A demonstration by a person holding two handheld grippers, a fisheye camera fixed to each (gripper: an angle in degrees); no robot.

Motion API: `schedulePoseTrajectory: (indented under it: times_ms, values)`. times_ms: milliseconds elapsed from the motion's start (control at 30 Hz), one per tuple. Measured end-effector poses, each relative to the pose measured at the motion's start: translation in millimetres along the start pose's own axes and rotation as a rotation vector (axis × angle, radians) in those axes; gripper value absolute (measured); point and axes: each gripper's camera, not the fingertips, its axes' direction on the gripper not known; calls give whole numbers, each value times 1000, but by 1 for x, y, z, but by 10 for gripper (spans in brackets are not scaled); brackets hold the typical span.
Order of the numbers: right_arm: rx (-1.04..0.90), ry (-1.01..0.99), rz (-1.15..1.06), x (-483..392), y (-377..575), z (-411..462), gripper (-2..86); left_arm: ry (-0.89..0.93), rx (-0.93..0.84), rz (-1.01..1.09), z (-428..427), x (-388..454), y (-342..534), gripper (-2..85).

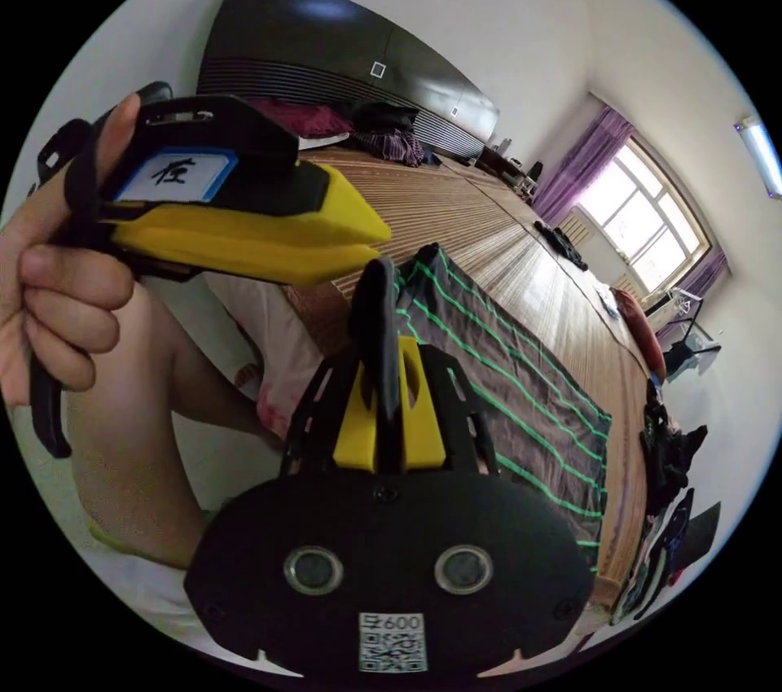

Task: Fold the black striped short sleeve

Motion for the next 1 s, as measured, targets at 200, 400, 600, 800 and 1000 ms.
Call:
schedulePoseTrajectory:
  times_ms: [200,400,600,800,1000]
  values:
    - [58,-30,18,10,-14,-44,-6,-194,-108,-26,23,-56,-101,128]
    - [83,-44,18,19,-45,-95,-6,-293,-239,-66,111,-94,-184,131]
    - [86,-22,0,28,-85,-143,-6,-379,-212,-16,169,-87,-207,89]
    - [124,-104,35,59,-132,-202,-6,-407,-91,-49,170,-75,-200,29]
    - [232,-312,179,118,-192,-282,-5,-413,58,0,146,-18,-196,21]
